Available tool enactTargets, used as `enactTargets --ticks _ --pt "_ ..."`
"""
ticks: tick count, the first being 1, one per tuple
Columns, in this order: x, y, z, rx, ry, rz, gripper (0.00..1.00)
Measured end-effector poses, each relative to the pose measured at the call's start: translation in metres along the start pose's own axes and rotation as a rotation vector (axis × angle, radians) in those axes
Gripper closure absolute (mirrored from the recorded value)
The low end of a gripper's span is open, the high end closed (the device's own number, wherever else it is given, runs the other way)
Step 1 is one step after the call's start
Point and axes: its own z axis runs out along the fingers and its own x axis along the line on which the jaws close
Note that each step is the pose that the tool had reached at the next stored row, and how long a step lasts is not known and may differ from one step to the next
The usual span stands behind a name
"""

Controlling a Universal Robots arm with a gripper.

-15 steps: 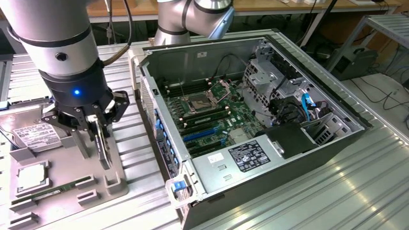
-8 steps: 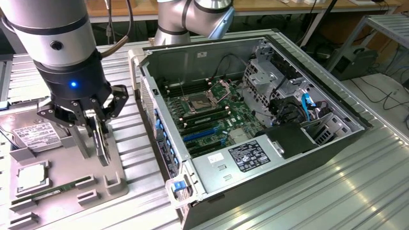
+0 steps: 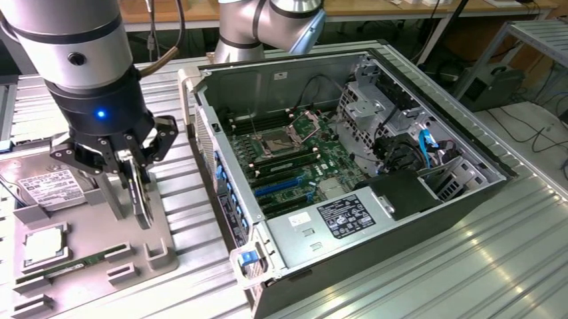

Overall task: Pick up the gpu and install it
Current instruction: 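Pick up the gpu and move the gpu toward the slot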

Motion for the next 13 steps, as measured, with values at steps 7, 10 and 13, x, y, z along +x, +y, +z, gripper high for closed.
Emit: enactTargets --ticks 7,10,13 --pt "-0.0001 0.0 -0.0035 0.0 0.0 0.0 0.71" --pt "-0.0001 0.0001 -0.0055 -0.0001 -0.0001 0.0 0.71" --pt "-0.0001 0.0001 -0.0081 -0.0001 -0.0001 0.0 0.71"
